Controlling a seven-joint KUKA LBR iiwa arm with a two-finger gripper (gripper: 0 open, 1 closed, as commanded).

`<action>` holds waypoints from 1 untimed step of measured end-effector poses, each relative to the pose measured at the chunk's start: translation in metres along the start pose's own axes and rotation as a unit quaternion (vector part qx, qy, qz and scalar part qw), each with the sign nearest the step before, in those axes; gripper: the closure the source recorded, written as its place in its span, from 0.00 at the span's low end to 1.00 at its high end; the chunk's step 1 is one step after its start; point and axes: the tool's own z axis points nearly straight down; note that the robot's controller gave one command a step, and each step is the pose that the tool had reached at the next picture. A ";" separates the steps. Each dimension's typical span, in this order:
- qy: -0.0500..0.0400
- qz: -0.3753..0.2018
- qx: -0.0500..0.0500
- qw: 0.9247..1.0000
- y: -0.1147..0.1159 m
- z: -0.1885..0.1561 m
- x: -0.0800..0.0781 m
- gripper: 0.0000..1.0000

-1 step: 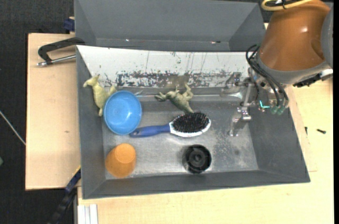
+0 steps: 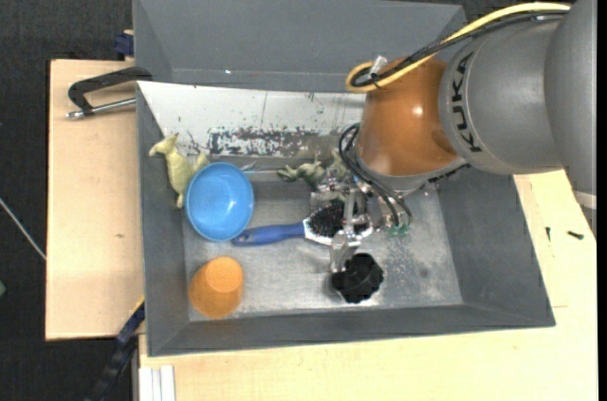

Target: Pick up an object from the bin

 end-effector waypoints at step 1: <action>-0.004 -0.100 0.001 0.995 0.042 -0.031 -0.017 0.00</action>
Offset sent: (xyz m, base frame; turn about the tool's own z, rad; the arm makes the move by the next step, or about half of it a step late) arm 0.0092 0.0411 0.0297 -0.1994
